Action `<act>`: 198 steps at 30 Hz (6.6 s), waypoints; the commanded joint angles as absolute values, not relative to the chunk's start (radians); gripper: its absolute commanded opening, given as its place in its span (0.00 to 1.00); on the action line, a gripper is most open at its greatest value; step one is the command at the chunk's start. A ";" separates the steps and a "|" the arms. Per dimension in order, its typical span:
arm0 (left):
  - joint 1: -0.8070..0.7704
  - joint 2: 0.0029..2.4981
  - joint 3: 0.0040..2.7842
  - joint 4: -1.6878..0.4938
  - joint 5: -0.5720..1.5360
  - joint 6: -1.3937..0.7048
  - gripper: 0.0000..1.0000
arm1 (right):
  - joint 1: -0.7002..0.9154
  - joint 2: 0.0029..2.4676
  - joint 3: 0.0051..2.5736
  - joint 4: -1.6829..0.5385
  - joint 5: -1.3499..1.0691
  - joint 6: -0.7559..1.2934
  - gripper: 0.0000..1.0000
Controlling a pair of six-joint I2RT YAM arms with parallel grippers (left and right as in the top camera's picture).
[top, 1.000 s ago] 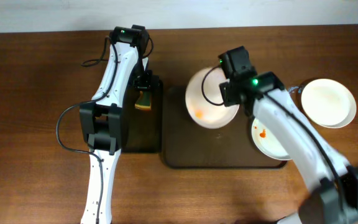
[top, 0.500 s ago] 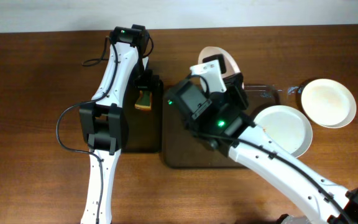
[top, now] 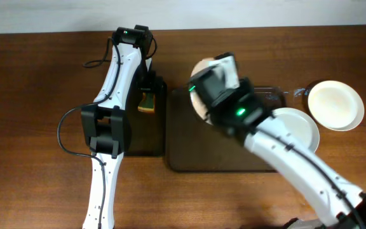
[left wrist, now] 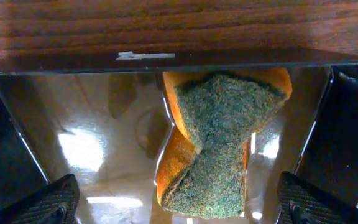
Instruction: Clean dirty plates on tray and stack at the side
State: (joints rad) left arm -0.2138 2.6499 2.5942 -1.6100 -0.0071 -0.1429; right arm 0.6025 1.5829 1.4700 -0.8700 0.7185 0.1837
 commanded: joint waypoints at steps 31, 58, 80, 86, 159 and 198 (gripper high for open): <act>-0.215 2.654 2.594 -1.609 0.004 -0.141 1.00 | -0.731 1.877 1.610 -0.834 -0.284 0.158 0.64; -0.215 2.654 2.594 -1.609 0.004 -0.141 1.00 | -0.396 1.860 1.330 -1.114 0.136 0.177 0.27; -0.215 2.654 2.594 -1.609 0.004 -0.141 1.00 | -0.060 1.860 1.294 -1.045 -0.199 0.225 0.05; -0.215 2.654 2.594 -1.608 0.004 -0.142 1.00 | -0.002 1.860 1.300 -0.964 -0.201 0.207 0.47; -0.254 2.657 2.373 -1.640 0.019 -0.074 0.46 | -0.061 1.860 1.311 -1.036 -0.186 0.108 0.72; -0.281 2.165 2.072 -1.642 -0.003 -0.156 1.00 | -0.061 1.860 1.311 -1.029 -0.179 0.108 0.74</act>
